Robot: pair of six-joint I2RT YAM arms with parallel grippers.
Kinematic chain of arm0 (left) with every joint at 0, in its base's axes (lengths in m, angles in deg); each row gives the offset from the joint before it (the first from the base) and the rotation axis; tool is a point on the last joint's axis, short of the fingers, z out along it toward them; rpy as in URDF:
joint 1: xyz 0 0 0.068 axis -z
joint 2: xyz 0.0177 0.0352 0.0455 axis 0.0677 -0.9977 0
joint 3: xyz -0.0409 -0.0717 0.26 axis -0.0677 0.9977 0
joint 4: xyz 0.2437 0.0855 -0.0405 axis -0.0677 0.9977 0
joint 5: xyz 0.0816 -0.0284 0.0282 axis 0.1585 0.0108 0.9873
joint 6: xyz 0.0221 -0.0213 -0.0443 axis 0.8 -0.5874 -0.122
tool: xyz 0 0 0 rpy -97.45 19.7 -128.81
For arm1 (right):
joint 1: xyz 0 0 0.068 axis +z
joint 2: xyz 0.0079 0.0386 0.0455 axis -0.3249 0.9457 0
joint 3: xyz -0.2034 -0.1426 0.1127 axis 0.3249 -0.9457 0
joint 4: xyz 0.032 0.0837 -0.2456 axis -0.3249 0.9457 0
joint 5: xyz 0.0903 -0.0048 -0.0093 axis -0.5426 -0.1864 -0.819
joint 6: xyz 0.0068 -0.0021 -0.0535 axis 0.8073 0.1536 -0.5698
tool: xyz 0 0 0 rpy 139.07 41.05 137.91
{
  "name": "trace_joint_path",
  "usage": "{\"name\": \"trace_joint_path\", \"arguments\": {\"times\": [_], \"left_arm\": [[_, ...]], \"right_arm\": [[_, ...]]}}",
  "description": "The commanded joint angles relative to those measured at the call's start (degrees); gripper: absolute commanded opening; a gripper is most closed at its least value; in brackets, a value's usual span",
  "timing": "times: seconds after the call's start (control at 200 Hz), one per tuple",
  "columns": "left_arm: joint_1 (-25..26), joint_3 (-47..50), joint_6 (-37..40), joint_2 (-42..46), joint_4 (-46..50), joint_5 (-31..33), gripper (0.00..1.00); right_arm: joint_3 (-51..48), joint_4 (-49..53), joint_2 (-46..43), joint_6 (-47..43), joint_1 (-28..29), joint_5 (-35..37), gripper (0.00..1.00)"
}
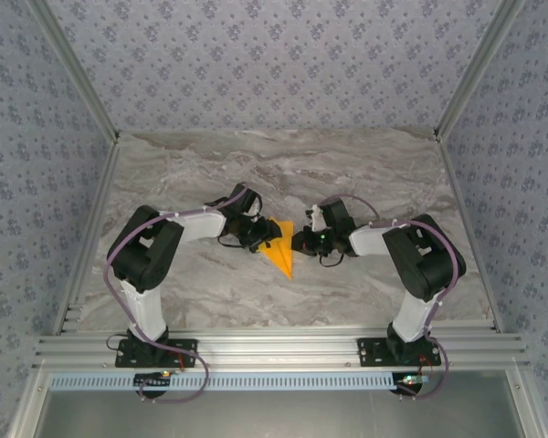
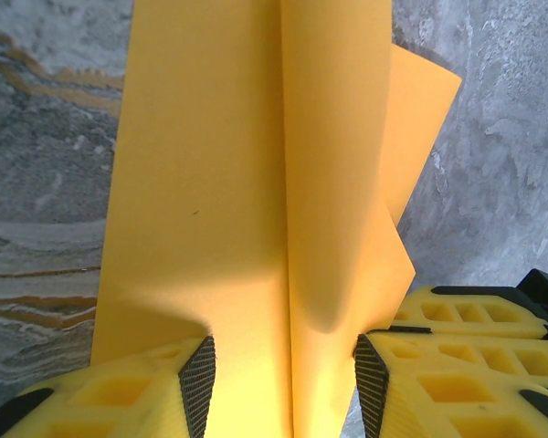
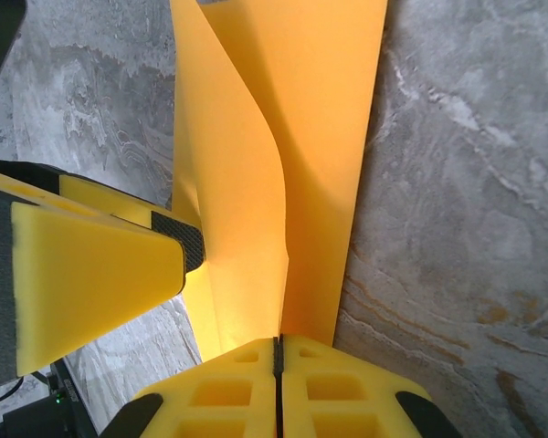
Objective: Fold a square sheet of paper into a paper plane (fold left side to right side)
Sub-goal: Fourth fold the wing at the center of the table.
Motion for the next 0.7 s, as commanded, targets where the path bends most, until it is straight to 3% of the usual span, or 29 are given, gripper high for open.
{"name": "trace_joint_path", "arguments": {"times": [0.0, 0.7], "left_arm": [[0.39, 0.28, 0.60, -1.33, 1.84, 2.10, 0.47], [0.34, -3.62, 4.30, 4.59, 5.44, 2.49, 0.46]], "right_arm": [[1.09, 1.94, 0.31, -1.21, -0.11, 0.67, 0.09], [4.17, 10.87, 3.73, -5.20, 0.96, 4.45, 0.09]]}}
